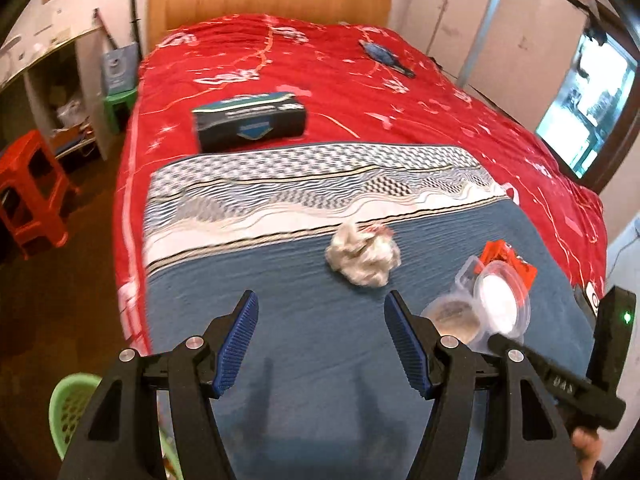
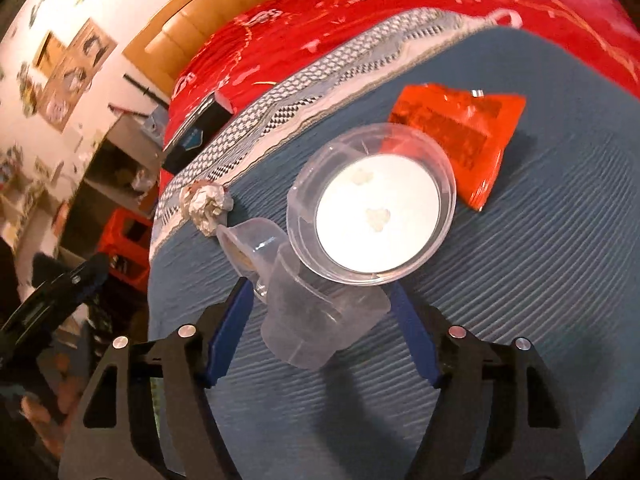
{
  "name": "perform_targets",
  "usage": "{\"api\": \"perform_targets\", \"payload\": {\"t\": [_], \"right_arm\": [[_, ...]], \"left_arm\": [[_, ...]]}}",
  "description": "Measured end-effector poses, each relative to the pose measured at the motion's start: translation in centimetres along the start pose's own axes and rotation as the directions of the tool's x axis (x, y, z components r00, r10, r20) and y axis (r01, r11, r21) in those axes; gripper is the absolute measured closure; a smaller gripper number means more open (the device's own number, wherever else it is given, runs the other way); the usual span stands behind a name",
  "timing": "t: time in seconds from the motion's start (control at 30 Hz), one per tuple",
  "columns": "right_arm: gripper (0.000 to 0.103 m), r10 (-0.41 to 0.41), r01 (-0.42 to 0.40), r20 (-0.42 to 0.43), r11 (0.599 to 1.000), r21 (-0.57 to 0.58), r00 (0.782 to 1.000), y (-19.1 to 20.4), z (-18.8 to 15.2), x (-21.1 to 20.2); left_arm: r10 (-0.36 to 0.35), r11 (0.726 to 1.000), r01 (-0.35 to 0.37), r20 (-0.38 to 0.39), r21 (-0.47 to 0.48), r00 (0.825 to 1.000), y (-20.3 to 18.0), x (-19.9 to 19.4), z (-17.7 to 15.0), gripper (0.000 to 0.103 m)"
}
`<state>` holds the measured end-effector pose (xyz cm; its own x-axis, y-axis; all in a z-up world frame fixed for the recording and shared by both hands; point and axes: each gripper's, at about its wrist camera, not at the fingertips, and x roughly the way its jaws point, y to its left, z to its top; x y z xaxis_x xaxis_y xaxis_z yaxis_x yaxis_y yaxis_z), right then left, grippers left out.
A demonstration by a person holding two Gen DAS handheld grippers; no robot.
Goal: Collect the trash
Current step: 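Grasp the crumpled white tissue with the left tool while the right tool grasps the clear plastic cup, then carry the white tissue to the green basket and open the left tool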
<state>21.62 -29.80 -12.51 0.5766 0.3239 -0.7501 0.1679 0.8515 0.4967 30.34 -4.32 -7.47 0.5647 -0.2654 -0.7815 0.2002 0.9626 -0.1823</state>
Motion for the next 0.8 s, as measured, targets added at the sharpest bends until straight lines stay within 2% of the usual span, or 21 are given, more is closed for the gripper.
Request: {"api": "perform_targets", "payload": {"t": [0.03,0.13,0.37,0.5,0.6,0.73,0.8], "right_arm": [[0.037,0.007,-0.007,-0.003,1.0,0.013,1.0,-0.2,0.0,0.1],[0.038,0.024,-0.024,0.003,0.999,0.043,1.0,-0.7,-0.1,0.3],[0.039,0.015,-0.016,0.053,1.0,0.022,0.998,-1.6,-0.8,-1.8],[0.039,0.001,-0.001,0.073,1.0,0.002,0.997,-2.2,-1.1,-3.4],[0.039,-0.005,0.006,0.077,1.0,-0.011,0.997,-2.5,-1.4,-4.2],[0.039,-0.016,0.02,0.092,0.999,-0.045,0.996,-2.4,-2.2,-5.3],[0.039,-0.017,0.024,0.096,0.998,-0.064,0.995,-1.8,-2.5,-5.5]], "left_arm": [[0.002,1.0,-0.002,-0.006,0.011,1.0,-0.5,0.8,0.4,0.034],[0.012,0.998,-0.011,-0.014,0.058,1.0,-1.8,3.0,1.5,0.026],[0.032,0.993,-0.025,-0.058,0.119,0.998,-4.1,8.3,3.0,0.024],[0.043,0.994,-0.034,-0.083,0.104,0.996,-4.2,11.0,3.3,0.025],[-0.009,0.998,0.015,-0.094,0.065,0.996,-4.0,11.6,3.2,0.042],[-0.019,0.998,0.023,-0.067,0.064,0.998,-4.1,10.3,2.6,0.053],[-0.032,0.998,0.035,-0.066,0.051,0.997,-3.7,9.2,2.2,0.055]]}}
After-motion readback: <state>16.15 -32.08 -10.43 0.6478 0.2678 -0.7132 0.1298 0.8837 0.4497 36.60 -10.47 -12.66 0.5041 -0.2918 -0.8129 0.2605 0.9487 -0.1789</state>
